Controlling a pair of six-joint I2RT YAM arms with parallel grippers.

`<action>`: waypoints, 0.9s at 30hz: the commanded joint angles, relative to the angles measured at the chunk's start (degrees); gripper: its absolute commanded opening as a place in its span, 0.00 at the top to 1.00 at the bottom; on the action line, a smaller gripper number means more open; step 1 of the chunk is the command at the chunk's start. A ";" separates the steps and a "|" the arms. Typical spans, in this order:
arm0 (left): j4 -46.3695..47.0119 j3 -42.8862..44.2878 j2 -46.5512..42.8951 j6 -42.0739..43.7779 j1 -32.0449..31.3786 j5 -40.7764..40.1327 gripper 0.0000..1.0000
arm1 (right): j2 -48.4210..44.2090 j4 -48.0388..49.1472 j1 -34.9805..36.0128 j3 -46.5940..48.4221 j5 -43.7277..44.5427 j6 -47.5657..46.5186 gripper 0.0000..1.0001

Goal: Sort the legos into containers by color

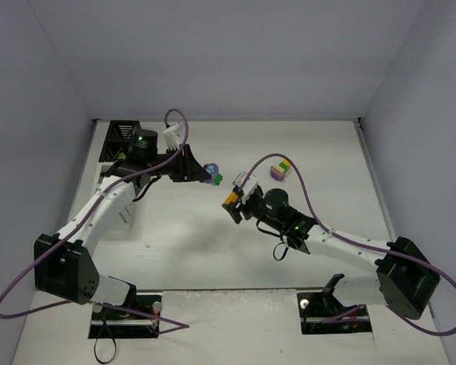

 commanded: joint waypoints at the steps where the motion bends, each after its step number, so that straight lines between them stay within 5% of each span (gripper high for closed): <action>1: 1.52 1.93 -7.48 1.15 3.34 -6.93 0.99 | -1.79 0.87 -0.23 3.37 -1.12 0.72 0.99; 11: -8.07 3.25 -19.71 5.72 8.44 -30.95 0.99 | 6.56 -4.77 0.83 15.06 -8.24 0.10 0.98; 27: 0.98 -6.77 -21.47 4.76 10.20 -19.01 0.99 | 24.14 -12.85 0.92 18.75 0.19 6.60 0.91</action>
